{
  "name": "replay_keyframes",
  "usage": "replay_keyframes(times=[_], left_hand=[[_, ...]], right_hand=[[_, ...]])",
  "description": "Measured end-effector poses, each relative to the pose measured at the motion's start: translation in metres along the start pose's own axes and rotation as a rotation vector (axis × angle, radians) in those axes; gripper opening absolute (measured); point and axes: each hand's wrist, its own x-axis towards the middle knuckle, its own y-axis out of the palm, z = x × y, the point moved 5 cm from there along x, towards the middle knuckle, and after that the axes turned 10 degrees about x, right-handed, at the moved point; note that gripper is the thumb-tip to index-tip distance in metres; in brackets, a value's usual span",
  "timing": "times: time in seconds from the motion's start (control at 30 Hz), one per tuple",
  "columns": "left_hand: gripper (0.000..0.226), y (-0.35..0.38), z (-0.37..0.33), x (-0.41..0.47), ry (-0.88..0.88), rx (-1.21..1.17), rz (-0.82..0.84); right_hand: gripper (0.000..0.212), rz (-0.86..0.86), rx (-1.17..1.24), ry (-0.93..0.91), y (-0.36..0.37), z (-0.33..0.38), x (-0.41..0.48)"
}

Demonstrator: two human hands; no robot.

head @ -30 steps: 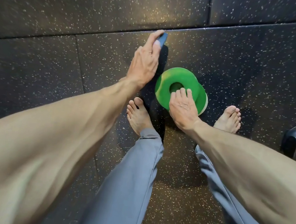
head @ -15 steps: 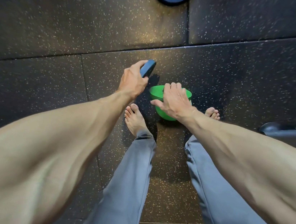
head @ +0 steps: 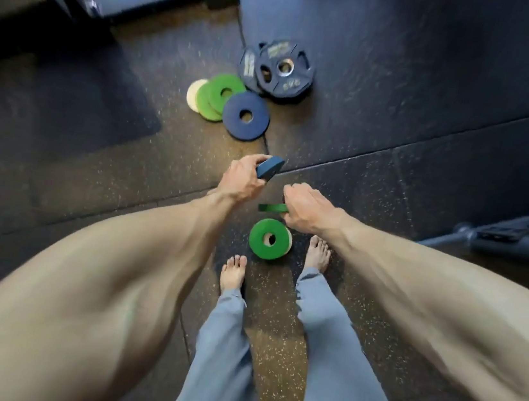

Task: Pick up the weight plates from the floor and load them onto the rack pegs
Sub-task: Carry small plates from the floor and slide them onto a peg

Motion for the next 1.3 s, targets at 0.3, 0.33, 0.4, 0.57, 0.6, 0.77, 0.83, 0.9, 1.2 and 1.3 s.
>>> replay_keyframes(times=[0.3, 0.33, 0.4, 0.57, 0.6, 0.77, 0.83, 0.9, 1.2, 1.3], left_hand=[[0.047, -0.094, -0.134, -0.072, 0.367, 0.146, 0.039], [0.048, -0.099, -0.147, -0.08, 0.402, 0.172, 0.048], [0.047, -0.108, -0.173, -0.094, 0.481, 0.218, 0.063], [0.044, -0.109, -0.232, -0.127, 0.652, 0.322, 0.094], [0.044, -0.108, -0.243, -0.135, 0.677, 0.324, 0.107], [0.04, -0.09, -0.289, -0.172, 0.809, 0.322, 0.195], [0.039, -0.077, -0.31, -0.185, 0.864, 0.343, 0.219], [0.037, -0.061, -0.331, -0.199, 0.899, 0.342, 0.23], [0.022, 0.045, -0.432, -0.253, 0.839, 0.183, 0.429], [0.021, 0.095, -0.47, -0.28, 0.747, 0.06, 0.594]], right_hand=[[0.023, -0.25, 0.119, 0.195, -0.117, 0.032, -0.137], [0.022, -0.276, 0.145, 0.226, -0.123, 0.033, -0.153], [0.021, -0.324, 0.19, 0.283, -0.134, 0.033, -0.183], [0.008, -0.431, 0.312, 0.419, -0.146, 0.029, -0.256], [0.009, -0.456, 0.338, 0.45, -0.145, 0.026, -0.27], [0.015, -0.558, 0.505, 0.596, -0.132, 0.011, -0.336], [0.02, -0.622, 0.605, 0.652, -0.122, 0.002, -0.365], [0.024, -0.707, 0.709, 0.708, -0.107, -0.011, -0.391], [0.029, -1.018, 1.293, 0.995, 0.015, -0.095, -0.5], [0.034, -1.083, 1.457, 0.964, 0.042, -0.124, -0.541]])
